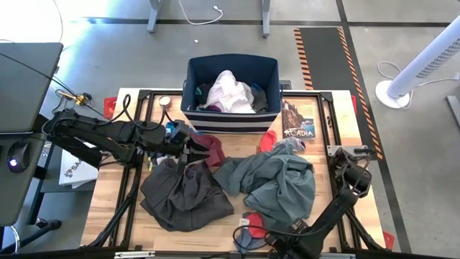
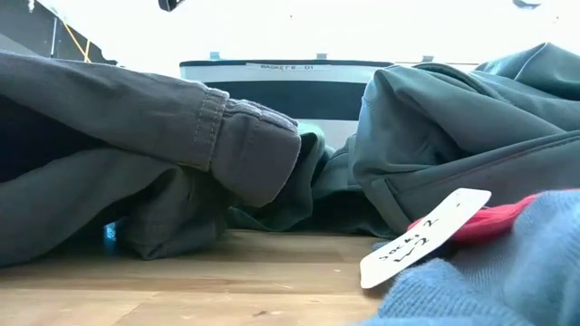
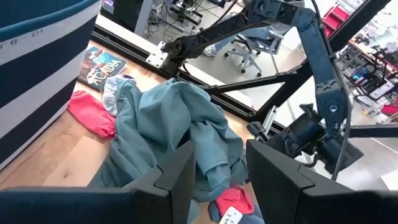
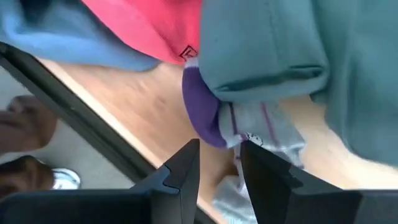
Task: Sort clothes
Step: Put the grey sock into the blue laundry bin
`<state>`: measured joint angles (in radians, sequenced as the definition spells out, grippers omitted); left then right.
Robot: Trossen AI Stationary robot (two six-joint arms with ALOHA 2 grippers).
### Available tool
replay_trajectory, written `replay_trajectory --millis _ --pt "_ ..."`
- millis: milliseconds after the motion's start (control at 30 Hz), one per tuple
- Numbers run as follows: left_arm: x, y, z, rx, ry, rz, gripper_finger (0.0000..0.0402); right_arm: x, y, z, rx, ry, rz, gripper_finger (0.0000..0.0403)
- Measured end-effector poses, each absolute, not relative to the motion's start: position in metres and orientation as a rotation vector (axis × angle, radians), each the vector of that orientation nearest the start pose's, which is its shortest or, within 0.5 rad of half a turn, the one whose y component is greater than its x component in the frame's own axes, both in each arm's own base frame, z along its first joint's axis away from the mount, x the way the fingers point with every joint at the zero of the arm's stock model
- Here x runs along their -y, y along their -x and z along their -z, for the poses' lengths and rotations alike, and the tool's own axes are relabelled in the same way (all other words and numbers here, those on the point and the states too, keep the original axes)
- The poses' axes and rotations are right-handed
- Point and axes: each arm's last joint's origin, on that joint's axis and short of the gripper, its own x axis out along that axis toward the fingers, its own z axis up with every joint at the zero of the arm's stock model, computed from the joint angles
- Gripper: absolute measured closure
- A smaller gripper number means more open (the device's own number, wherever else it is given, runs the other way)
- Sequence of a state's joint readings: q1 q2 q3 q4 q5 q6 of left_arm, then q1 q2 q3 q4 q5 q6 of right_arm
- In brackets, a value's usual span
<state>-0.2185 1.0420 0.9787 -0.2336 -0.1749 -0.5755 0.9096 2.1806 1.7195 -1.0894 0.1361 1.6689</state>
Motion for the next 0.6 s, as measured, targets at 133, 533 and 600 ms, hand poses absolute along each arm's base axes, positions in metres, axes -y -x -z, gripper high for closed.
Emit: replay_trajectory --millis 133,533,600 --pt "0.045 -0.223 -0.348 -0.298 0.538 -0.037 0.0261 -0.335 -0.264 -0.152 -1.380 -0.582 0.575 0.0290" --pt "0.046 -0.223 -0.348 -0.299 0.566 -0.033 0.0261 -0.340 -0.266 -0.142 -1.372 -0.729 0.685 0.0394" --pt "0.046 -0.223 -0.348 -0.298 0.566 -0.034 0.0261 -0.338 -0.265 -0.148 -1.352 -0.757 0.702 0.0390"
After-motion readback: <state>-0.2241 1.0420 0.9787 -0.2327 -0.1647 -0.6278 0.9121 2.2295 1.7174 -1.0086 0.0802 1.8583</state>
